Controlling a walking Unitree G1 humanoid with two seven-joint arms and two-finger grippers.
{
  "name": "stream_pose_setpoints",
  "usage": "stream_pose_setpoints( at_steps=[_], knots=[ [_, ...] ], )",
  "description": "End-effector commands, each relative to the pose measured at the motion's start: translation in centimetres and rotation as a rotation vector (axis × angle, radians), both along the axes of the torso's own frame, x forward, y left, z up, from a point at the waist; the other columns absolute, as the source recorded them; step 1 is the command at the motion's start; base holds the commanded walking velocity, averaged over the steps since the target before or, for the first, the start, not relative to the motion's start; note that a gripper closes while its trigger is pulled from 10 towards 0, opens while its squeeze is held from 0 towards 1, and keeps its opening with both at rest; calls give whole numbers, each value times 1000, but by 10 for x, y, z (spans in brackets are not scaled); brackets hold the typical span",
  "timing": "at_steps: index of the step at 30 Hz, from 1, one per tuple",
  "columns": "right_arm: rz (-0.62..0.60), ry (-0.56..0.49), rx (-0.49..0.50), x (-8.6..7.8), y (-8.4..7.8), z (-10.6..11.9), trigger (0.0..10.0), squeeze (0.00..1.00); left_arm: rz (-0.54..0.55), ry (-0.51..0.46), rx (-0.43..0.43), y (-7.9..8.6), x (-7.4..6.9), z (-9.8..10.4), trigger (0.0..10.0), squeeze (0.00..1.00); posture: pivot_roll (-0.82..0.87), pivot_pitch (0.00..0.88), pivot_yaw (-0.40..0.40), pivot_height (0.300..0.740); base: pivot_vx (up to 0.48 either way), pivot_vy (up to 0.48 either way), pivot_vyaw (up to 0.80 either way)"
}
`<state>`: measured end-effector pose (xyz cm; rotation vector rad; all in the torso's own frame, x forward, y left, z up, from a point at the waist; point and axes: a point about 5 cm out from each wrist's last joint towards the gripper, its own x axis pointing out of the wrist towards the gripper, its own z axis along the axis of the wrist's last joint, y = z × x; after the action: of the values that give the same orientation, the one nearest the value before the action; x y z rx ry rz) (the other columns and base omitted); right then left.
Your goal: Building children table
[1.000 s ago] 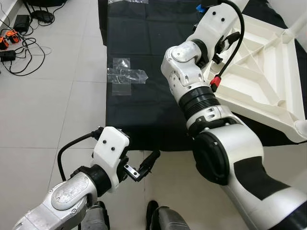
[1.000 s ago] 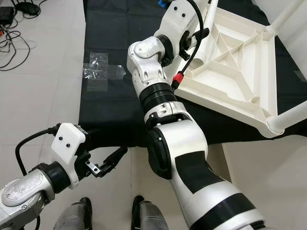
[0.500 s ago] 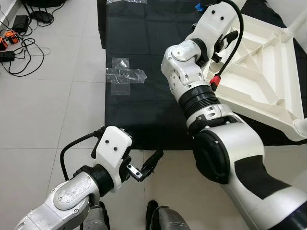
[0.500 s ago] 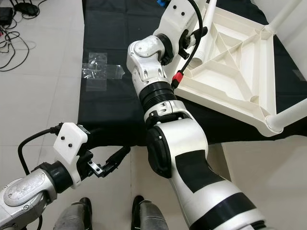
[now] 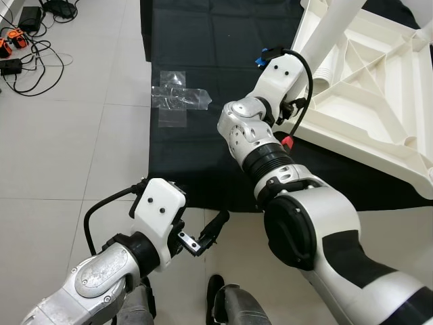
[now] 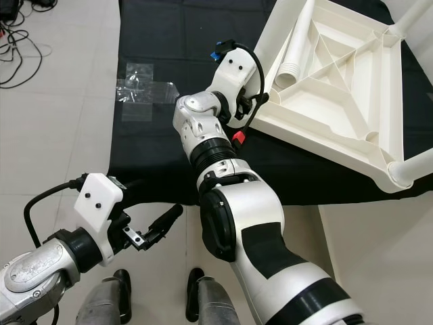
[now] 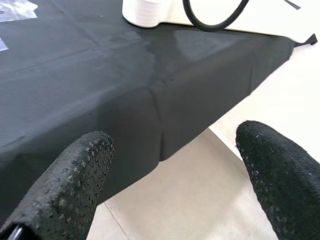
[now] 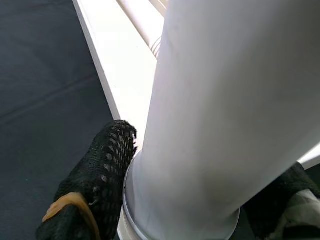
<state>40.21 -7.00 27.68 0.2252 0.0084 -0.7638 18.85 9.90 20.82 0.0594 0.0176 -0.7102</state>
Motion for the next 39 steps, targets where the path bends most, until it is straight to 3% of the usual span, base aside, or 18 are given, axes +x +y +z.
stream_pose_setpoints(
  at_steps=[1,9,10,12,13,16,17,32,39],
  knots=[
    [-25,12,19,0,-4,-4,10000,0,-19,4,-9,-4,-5,-1,10000,0,89,335,-163,740,0,0,0],
    [7,-26,38,-1,4,4,10000,0,-19,0,-7,-3,-5,-1,10000,0,91,328,-162,740,0,0,0],
    [17,-36,41,-1,6,5,10000,278,-18,0,-6,-3,-4,-1,10000,0,92,328,-163,740,0,0,0],
    [17,-36,41,-1,6,5,10000,278,-18,0,-6,-3,-4,-1,10000,0,92,328,-163,740,0,0,0],
    [26,-43,40,-1,7,6,10000,1000,-18,-1,-5,-2,-4,-2,10000,0,92,328,-163,740,0,0,0],
    [33,-43,40,-2,10,6,10000,1000,-17,-3,-5,-2,-3,-1,10000,0,92,326,-162,740,0,0,0],
    [38,-45,39,-2,11,5,10000,0,-16,-4,-4,-1,-3,-1,10000,0,91,325,-162,740,0,0,0],
    [140,-96,46,-5,31,9,10000,0,-13,-6,-6,-2,-2,-2,10000,0,87,328,-161,740,0,0,0],
    [129,-116,39,-6,30,12,10000,0,-13,-8,-7,-2,-2,-2,10000,0,86,327,-163,740,0,0,0]
  ],
)
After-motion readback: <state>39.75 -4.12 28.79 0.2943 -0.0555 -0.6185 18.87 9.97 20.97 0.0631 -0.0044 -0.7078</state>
